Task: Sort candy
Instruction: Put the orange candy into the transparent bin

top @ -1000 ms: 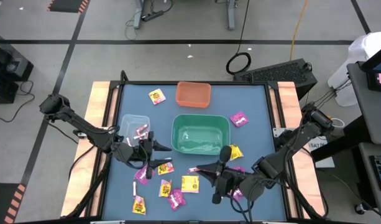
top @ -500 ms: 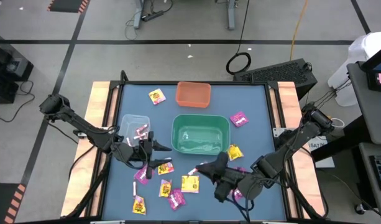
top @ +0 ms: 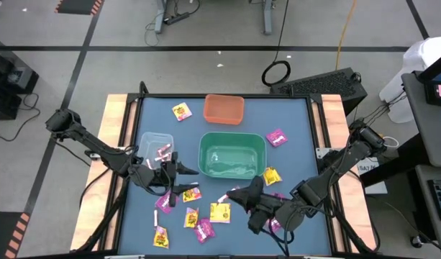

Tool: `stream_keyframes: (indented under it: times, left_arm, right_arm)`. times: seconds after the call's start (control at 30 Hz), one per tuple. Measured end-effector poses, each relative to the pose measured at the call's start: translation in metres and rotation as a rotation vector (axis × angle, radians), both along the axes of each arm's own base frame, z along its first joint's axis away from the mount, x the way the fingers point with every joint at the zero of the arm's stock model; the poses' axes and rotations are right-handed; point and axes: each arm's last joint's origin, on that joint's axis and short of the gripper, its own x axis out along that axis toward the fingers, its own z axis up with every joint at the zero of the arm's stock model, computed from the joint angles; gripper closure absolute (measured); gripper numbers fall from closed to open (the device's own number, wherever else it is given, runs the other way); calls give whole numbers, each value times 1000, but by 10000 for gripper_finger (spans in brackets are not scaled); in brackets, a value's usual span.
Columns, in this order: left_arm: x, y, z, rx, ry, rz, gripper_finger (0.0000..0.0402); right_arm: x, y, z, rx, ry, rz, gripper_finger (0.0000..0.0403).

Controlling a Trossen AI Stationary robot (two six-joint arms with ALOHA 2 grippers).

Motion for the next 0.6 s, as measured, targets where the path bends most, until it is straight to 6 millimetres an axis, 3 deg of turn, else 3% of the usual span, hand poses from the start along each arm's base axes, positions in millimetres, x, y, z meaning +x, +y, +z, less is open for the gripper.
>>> stream_keyframes:
  times: [0.6]
  left_arm:
    - [0,0,0,0,0,0,191]
  right_arm:
    - [1,0,3,753,-217,-118,363]
